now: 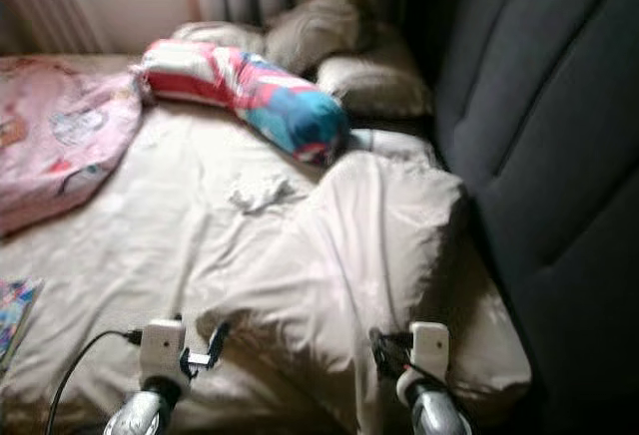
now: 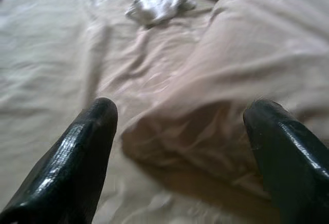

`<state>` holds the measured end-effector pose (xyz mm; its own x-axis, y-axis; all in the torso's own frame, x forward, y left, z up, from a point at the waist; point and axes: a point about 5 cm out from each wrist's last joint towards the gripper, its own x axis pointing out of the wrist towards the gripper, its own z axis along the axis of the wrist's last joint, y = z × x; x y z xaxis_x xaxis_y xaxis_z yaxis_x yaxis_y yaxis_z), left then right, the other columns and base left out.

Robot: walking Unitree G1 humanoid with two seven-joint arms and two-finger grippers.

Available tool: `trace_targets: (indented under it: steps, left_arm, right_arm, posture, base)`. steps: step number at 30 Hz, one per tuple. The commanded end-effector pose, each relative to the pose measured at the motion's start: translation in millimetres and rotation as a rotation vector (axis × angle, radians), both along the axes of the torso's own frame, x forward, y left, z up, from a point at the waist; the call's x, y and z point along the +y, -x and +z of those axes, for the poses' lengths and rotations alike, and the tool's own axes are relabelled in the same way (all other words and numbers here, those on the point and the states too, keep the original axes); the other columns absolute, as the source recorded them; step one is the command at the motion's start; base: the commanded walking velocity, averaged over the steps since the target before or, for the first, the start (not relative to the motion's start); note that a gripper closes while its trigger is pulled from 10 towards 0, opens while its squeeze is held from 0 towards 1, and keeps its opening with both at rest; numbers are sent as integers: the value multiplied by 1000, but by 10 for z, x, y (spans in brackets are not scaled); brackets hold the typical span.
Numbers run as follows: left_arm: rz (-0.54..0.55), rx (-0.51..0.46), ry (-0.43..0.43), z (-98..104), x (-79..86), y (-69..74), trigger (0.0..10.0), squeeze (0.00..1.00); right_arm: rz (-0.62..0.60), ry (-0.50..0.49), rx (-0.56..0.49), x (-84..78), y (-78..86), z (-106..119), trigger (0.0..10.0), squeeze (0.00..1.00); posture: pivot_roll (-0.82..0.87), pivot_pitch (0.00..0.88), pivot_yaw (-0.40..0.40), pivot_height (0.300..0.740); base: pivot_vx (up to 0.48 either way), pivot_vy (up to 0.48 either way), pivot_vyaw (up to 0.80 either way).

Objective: Clean up the room

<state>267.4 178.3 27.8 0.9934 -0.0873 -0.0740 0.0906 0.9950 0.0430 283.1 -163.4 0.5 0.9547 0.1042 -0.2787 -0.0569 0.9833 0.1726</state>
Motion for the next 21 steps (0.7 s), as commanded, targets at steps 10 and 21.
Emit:
trace_targets:
  steps: [10, 21]
  left_arm:
    - [-17, 38, -14, -65, 4, 42, 10000, 0]
    - [-28, 27, -14, -39, -19, 30, 10000, 0]
  right_arm:
    - [-9, -3, 44, -28, 86, -87, 10000, 0]
    - [22, -8, 50, 37, 100, -103, 10000, 0]
  posture:
    - [-24, 185, -24, 655]
    - [-25, 183, -22, 655]
  base:
    - [0, 0, 0]
    - [153, 0, 0]
